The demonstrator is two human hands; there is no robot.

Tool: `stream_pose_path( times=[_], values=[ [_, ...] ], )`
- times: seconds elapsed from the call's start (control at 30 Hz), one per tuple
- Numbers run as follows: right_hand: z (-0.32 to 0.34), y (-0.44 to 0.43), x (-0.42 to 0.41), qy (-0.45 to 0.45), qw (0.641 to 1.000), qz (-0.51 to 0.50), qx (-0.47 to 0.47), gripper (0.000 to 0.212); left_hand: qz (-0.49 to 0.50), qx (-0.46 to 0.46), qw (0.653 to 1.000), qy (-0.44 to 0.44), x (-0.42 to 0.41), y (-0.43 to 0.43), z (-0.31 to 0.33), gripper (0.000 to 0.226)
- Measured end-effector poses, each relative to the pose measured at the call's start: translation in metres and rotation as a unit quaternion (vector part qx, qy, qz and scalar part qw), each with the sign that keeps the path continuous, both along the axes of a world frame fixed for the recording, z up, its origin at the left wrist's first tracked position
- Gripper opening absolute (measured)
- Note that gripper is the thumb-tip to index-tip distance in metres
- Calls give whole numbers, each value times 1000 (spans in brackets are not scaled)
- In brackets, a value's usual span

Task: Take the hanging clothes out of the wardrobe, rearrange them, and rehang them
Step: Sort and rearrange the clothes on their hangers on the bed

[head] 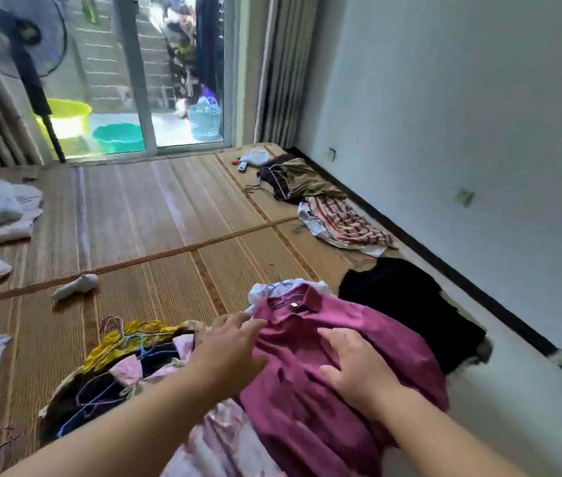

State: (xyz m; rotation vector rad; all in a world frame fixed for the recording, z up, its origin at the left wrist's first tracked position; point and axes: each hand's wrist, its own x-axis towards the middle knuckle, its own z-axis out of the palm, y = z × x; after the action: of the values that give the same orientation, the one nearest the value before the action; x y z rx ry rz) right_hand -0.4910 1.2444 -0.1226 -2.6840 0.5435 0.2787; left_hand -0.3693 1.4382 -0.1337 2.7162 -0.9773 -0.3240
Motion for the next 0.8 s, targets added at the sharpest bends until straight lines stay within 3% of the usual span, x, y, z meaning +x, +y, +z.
stream_pose_path(
  times=[0.13,0.37,0.8],
  values=[
    [23,-109,-79,-6,998,-60,8,72,-53,-8,998,-15,-56,-123,9,63],
    [68,-240,-164,23,994,-106,0,59,-136,-32,990,4,-128,-282,23,64],
    [26,-435,-130,15,992,-124,17,57,-140,-21,988,70,-95,-500,-36,66]
  ],
)
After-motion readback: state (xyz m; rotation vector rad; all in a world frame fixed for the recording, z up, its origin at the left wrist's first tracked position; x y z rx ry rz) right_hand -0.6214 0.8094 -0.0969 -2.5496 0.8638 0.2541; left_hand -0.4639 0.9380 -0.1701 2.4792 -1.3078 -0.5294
